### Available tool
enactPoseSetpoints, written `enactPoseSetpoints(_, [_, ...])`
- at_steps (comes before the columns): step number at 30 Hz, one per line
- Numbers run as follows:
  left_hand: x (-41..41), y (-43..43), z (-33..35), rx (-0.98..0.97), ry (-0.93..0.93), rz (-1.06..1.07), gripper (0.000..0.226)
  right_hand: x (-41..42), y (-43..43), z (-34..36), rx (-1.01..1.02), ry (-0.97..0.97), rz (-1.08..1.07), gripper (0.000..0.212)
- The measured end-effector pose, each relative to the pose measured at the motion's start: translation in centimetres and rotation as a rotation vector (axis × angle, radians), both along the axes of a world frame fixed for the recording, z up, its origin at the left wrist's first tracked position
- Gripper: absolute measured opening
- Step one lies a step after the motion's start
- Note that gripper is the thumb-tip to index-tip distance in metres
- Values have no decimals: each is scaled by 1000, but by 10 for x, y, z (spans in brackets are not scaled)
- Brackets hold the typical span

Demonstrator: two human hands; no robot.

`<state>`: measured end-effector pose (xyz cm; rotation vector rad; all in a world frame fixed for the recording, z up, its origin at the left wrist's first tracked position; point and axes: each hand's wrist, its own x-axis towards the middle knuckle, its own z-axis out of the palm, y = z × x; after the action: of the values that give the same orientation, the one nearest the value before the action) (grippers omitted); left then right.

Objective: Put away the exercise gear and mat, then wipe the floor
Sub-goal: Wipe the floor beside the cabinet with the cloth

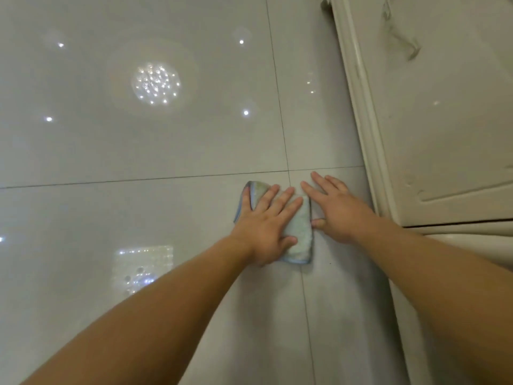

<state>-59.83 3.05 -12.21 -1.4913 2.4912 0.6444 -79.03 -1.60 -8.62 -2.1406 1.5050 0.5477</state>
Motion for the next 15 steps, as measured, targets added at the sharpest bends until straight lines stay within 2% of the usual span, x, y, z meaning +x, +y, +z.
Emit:
enactPoseSetpoints(8, [0,5,-10,-102,30,54,80,-2,0,-9,-53,35,37,89])
enactPoseSetpoints(13, [-7,17,-14,-157,65,161,77,-4,3,-10,-113,-19,10,91])
enactPoseSetpoints(15, [-14,27,-11,-142,67,195,77,-5,11,-11,-154,-55,-36,85])
